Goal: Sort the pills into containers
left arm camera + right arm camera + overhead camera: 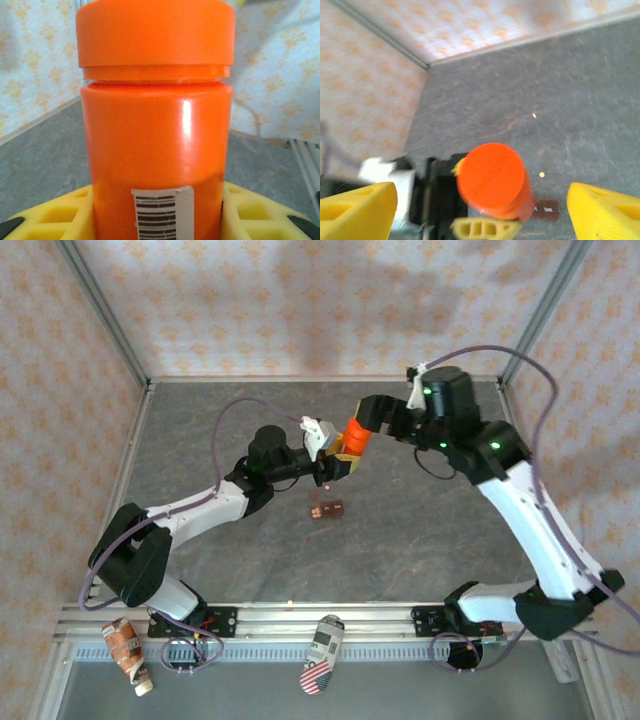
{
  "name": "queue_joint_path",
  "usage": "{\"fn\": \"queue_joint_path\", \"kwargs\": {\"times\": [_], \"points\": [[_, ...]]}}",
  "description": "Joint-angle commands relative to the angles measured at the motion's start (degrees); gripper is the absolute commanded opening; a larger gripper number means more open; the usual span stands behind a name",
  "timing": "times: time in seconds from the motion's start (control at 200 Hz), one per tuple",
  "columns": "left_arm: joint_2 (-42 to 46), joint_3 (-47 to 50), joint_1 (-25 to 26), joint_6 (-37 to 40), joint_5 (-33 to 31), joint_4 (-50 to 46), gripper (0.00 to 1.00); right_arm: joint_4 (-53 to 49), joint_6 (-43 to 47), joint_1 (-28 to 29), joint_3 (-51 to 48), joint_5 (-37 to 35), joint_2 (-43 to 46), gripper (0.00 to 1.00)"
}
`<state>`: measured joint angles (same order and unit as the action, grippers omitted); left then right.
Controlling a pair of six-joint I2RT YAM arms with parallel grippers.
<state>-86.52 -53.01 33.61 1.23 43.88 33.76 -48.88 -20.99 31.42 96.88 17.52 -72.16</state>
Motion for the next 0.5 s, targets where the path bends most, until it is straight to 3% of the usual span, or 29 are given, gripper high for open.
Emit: {"fn": "queue_joint_path", "kwargs": {"times": [0.0, 0.215, 0.495], "points": [[0.3, -3.8, -0.5, -3.3, 11.1, 3.4, 0.0, -8.8, 12.9, -0.2, 6.5, 8.1, -1.5, 0.86], [0.6, -6.4, -0.4, -4.2, 17.9, -2.6, 0.0, -20.3, 23.8, -0.2, 15.7, 8.0, -8.8, 0.85], [1.2, -6.8, -0.5, -3.3, 18.7, -4.9, 0.0, -22.4, 25.3, -0.2, 16.0, 8.6, -11.1, 0.8]]}}
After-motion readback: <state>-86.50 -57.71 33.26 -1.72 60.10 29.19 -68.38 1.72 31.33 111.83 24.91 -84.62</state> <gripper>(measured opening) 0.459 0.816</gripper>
